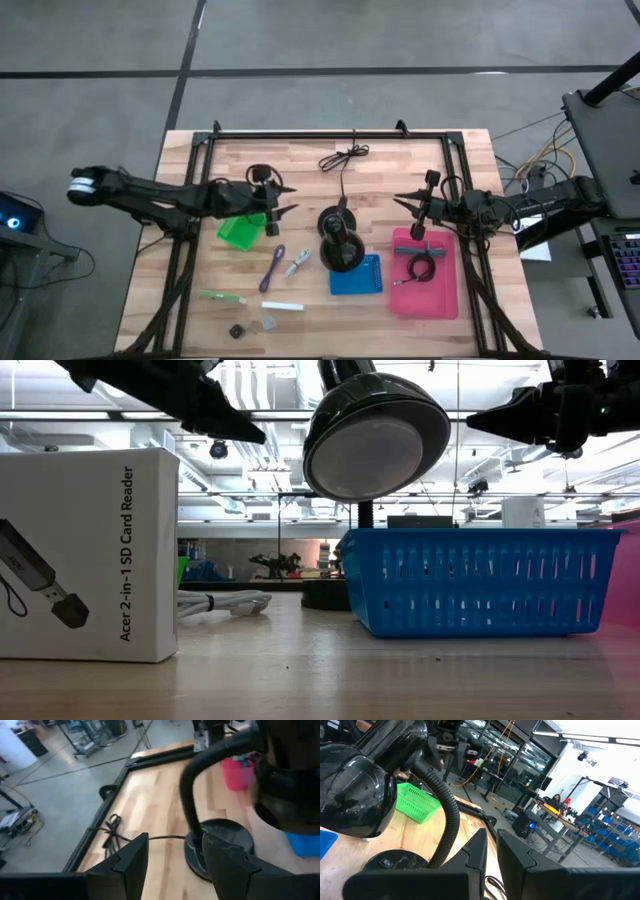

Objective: Pick and place items into bin
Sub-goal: Put the violet charger cable into the pink bin

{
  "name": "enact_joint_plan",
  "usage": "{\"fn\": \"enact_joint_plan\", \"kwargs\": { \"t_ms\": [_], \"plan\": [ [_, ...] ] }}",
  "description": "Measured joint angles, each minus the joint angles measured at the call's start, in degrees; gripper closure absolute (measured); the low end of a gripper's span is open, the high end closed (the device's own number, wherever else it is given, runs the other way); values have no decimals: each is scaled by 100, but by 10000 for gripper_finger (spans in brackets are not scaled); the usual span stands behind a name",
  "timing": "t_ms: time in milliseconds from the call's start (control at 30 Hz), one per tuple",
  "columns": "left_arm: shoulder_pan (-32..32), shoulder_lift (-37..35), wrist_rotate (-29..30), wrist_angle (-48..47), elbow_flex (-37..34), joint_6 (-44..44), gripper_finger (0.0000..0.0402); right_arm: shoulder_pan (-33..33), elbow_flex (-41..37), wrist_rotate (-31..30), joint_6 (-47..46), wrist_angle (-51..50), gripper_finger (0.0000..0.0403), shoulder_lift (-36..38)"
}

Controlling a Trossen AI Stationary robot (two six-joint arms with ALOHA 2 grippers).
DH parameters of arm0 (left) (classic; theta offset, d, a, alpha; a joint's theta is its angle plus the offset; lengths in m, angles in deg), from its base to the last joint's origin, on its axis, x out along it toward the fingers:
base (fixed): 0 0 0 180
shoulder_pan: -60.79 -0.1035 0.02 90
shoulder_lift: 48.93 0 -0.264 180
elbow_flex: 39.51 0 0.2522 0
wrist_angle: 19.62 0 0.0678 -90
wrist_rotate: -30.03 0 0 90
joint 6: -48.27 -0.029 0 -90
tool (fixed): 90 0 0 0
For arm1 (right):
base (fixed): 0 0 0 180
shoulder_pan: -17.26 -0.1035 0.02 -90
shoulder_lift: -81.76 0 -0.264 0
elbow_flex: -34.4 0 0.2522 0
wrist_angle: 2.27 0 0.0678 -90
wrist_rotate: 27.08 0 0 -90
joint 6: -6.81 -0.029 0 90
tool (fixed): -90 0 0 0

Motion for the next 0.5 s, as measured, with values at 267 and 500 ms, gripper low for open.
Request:
{"fn": "enact_joint_plan", "kwargs": {
  "t_ms": [267, 500],
  "plan": [
    [199, 66, -97, -497, 23, 681, 231, 0, 0, 1, 25, 0, 371, 0],
    [436, 9, -655, -1313, 6, 1911, 231, 0, 0, 4, 200, 14, 371, 2]
  ]
}}
